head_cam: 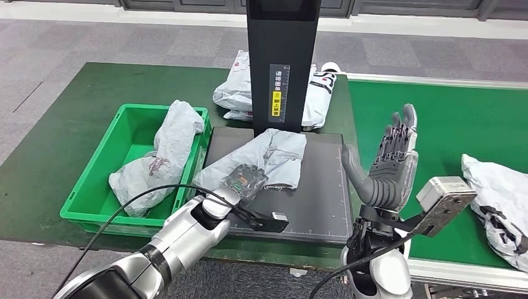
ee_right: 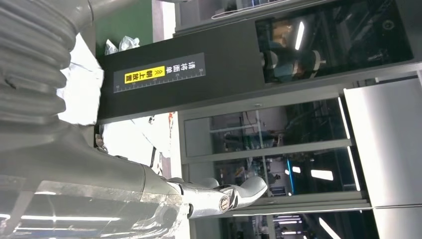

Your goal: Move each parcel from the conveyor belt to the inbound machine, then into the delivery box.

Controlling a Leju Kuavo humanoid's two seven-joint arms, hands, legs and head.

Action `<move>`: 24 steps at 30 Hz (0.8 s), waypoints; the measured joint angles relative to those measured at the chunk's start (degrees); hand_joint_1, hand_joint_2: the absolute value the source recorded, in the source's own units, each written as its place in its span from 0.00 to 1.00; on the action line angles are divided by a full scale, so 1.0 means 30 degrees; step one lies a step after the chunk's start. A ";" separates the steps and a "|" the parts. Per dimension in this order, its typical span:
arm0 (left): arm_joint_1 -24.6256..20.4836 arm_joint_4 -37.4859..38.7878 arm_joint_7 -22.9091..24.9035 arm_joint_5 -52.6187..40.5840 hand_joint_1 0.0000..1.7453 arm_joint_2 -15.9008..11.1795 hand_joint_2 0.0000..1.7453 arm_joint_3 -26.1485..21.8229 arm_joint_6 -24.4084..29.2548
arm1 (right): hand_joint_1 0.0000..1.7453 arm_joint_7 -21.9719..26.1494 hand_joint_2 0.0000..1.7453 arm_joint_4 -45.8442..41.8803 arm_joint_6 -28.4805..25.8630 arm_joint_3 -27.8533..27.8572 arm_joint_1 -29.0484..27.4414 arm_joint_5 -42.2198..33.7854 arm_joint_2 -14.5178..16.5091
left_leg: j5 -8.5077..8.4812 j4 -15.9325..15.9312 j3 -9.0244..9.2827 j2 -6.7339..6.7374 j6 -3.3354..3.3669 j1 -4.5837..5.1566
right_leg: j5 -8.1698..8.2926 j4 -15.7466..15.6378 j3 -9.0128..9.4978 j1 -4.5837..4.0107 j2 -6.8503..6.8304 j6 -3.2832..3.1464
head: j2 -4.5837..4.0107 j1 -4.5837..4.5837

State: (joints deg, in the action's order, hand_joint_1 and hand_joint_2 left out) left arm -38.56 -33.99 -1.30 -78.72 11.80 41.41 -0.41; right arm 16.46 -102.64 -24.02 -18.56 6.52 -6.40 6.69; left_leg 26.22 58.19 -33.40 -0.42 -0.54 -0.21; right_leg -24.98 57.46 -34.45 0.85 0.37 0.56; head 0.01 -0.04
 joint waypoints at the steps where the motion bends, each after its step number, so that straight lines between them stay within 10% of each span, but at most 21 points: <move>1: -0.0178 0.0230 -0.0235 0.0044 1.00 0.0025 1.00 0.0117 -0.0208 | 0.00 0.0004 1.00 -0.0027 -0.0002 0.0031 -0.0079 -0.0007 0.0015 | -0.0001 0.0000 0.0003 -0.0001 0.0000 0.0000 | 0.0001 0.0001 0.0006 0.0000 -0.0001 -0.0001 | 0.0000 0.0002; 16: -0.1765 0.2259 -0.0203 0.0192 1.00 0.0231 1.00 0.1962 0.0669 | 0.00 0.0355 1.00 -0.1095 0.0046 0.1127 -0.1540 0.0239 0.0390 | -0.0005 -0.0002 0.0024 0.0002 -0.0005 -0.0001 | 0.0010 0.0003 0.0019 -0.0001 -0.0001 -0.0014 | -0.0002 0.0000; 24: -0.2019 0.2387 0.2830 -0.0985 1.00 0.0250 1.00 0.2424 0.5201 | 0.00 0.0645 1.00 -0.1827 -0.0423 0.1417 -0.2204 0.0465 0.0563 | -0.0010 -0.0001 0.0006 0.0001 -0.0007 -0.0001 | 0.0012 0.0005 0.0001 -0.0002 0.0000 -0.0015 | -0.0002 0.0000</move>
State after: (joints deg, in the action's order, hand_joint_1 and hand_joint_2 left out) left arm -44.62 -26.83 7.19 -81.68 12.55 48.69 15.20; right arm 18.40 -108.12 -25.29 -14.31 -0.09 -5.01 8.38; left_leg 26.19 58.19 -33.39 -0.42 -0.56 -0.22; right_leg -24.95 57.48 -34.44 0.84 0.37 0.52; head 0.01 -0.04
